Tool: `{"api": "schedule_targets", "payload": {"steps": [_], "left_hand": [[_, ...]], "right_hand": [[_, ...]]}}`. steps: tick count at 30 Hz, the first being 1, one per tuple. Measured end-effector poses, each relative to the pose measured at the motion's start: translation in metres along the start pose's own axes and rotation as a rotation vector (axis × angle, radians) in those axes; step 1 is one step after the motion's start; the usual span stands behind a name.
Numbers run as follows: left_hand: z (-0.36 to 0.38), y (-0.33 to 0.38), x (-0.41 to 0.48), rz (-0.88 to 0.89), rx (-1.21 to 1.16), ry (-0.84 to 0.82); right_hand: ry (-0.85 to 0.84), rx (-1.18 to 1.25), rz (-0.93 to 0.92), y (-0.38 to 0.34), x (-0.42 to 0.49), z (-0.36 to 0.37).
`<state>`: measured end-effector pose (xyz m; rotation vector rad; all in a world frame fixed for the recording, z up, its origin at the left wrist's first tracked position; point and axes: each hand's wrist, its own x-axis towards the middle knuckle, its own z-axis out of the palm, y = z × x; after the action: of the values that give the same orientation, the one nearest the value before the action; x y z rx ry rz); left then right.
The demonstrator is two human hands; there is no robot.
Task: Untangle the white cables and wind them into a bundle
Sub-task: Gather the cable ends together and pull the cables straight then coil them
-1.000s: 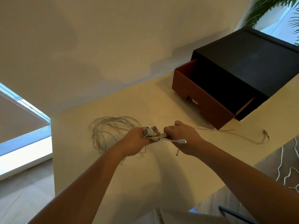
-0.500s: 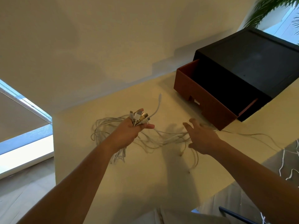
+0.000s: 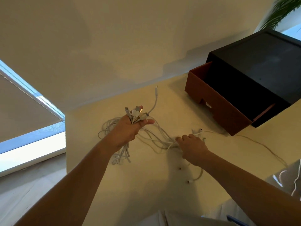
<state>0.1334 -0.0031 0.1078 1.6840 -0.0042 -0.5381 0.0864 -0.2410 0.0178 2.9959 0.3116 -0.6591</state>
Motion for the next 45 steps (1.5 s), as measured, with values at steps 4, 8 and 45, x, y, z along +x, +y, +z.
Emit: {"api": "schedule_targets", "payload": {"steps": [4, 8, 45], "left_hand": [[-0.002, -0.005, 0.0, -0.02, 0.044, -0.035], [-0.003, -0.003, 0.004, -0.07, 0.034, -0.005], [-0.035, 0.019, -0.015, 0.149, -0.386, 0.499]], "right_hand": [[0.07, 0.052, -0.002, 0.004, 0.001, -0.001], [0.091, 0.016, 0.005, 0.013, 0.003, 0.0], [0.154, 0.475, -0.474, -0.101, 0.041, -0.056]]}}
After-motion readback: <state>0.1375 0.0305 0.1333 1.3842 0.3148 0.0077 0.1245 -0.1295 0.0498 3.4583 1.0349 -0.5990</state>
